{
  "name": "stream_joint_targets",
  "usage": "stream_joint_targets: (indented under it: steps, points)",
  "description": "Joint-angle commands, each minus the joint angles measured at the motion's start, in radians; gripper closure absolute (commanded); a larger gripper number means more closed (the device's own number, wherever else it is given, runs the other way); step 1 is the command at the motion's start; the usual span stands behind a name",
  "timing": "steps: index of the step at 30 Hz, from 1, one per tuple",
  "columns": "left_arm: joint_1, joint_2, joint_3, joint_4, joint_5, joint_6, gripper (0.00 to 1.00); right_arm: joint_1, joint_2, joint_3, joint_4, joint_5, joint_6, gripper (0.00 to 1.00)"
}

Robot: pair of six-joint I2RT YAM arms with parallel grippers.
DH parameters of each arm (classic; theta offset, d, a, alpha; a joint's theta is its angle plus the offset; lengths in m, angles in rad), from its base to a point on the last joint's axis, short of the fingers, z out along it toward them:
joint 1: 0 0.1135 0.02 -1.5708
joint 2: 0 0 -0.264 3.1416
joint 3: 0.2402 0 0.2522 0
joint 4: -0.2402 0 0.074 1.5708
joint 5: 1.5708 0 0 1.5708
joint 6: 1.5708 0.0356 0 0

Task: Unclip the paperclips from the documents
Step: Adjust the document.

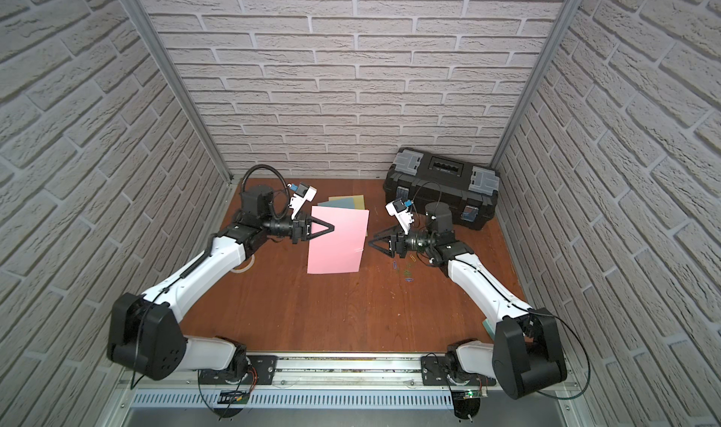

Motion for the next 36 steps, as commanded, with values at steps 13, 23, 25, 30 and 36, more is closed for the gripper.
stream_joint_targets:
  steps: [13,23,25,30,36]
  points:
    - [-0.029,0.018,0.047,0.050,0.044,-0.001,1.00,0.080,0.116,0.103,0.286,-0.107,0.141,0.55]
    - [-0.030,0.025,0.048,0.051,0.031,0.004,1.00,0.080,0.107,0.094,0.302,-0.127,0.165,0.97]
    - [-0.029,0.027,0.048,0.051,0.028,0.003,1.00,0.081,0.104,0.095,0.301,-0.124,0.163,0.97]
    - [-0.028,0.028,0.038,0.036,0.023,0.001,0.77,0.075,0.099,0.101,0.308,-0.099,0.177,0.97]
    - [-0.027,0.014,0.004,0.038,0.015,-0.003,0.66,0.051,0.075,0.114,0.307,-0.093,0.196,0.97]
